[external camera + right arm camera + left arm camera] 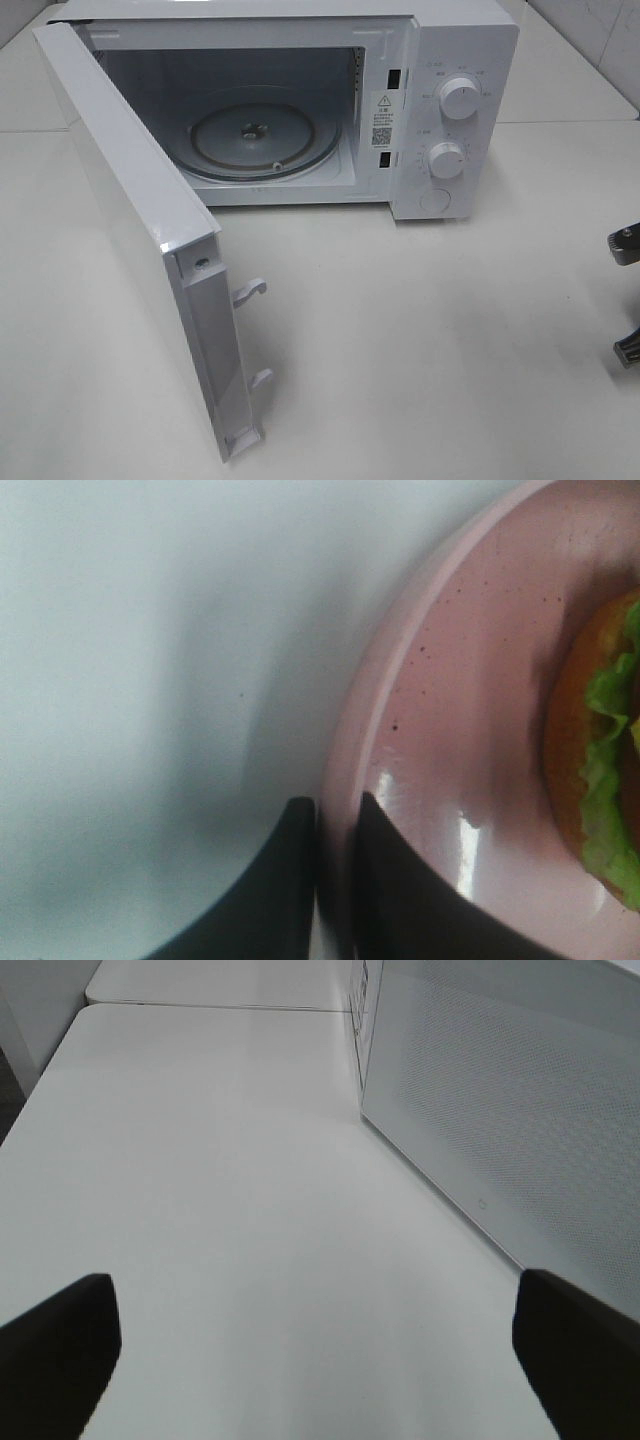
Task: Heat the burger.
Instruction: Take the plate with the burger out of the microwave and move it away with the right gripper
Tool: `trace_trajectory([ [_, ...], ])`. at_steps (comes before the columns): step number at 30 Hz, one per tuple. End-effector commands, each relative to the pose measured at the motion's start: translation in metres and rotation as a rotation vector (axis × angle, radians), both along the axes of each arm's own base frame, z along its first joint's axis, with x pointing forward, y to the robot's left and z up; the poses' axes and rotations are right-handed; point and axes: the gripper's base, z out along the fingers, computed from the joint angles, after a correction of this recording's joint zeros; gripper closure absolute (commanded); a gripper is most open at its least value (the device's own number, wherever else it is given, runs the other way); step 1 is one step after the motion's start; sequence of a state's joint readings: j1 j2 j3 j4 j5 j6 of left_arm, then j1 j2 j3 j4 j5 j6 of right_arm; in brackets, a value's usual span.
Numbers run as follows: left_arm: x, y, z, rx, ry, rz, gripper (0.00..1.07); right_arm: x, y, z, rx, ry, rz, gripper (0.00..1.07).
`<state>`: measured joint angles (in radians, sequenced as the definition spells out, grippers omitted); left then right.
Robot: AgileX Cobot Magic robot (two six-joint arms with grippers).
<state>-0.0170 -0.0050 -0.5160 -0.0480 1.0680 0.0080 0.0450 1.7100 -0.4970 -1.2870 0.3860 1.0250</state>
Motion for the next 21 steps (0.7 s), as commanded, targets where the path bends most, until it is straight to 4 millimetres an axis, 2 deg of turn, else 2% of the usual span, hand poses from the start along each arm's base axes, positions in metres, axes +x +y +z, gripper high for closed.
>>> trace_trajectory([
  [1,-0.001,0.0,0.0,-0.01,-0.002,0.003,0.06,0.002,-0.001,0.0,0.003,-0.008,-0.011,0.85],
  [2,-0.001,0.0,0.0,-0.01,-0.002,0.003,0.06,0.002,-0.001,0.0,0.003,-0.008,-0.011,0.85],
  [3,-0.001,0.0,0.0,-0.01,-0.002,0.003,0.06,0.002,-0.001,0.0,0.01,-0.009,-0.015,0.75],
  [4,-0.001,0.0,0.0,-0.01,-0.002,0.003,0.06,0.002,-0.001,0.0,0.01,-0.009,-0.015,0.75],
  [5,-0.001,0.0,0.0,-0.01,-0.002,0.003,0.06,0.002,0.0,0.0,0.014,-0.009,-0.024,0.71],
  [6,-0.001,0.0,0.0,-0.01,-0.002,0.003,0.06,0.001,0.0,-0.001,0.024,-0.009,-0.04,0.61],
  [7,-0.001,0.0,0.0,-0.01,-0.002,0.003,0.06,0.001,0.0,-0.001,0.024,-0.009,-0.04,0.61],
  [8,-0.001,0.0,0.0,-0.01,-0.002,0.003,0.06,0.001,0.0,-0.001,0.028,-0.009,-0.047,0.55],
  [9,-0.001,0.0,0.0,-0.01,-0.002,0.003,0.06,0.0,0.0,0.0,0.033,-0.013,-0.057,0.44],
  [10,-0.001,0.0,0.0,-0.01,-0.002,0.003,0.06,0.0,0.0,0.0,0.033,-0.013,-0.057,0.44],
  [11,-0.001,0.0,0.0,-0.01,-0.002,0.003,0.06,0.0,0.0,0.001,0.036,-0.019,-0.07,0.34],
  [12,-0.001,0.0,0.0,-0.01,-0.002,0.003,0.06,0.0,0.0,0.001,0.036,-0.019,-0.07,0.34],
  [14,-0.001,0.0,0.0,-0.01,-0.002,0.003,0.06,0.0,0.0,0.007,0.049,-0.046,-0.09,0.27],
  [18,-0.001,0.0,0.0,-0.01,-0.002,0.003,0.06,0.001,0.002,0.017,0.071,-0.093,-0.116,0.27],
  [21,-0.001,0.0,0.0,-0.01,-0.002,0.003,0.06,-0.003,0.004,0.036,0.122,-0.157,-0.167,0.29],
])
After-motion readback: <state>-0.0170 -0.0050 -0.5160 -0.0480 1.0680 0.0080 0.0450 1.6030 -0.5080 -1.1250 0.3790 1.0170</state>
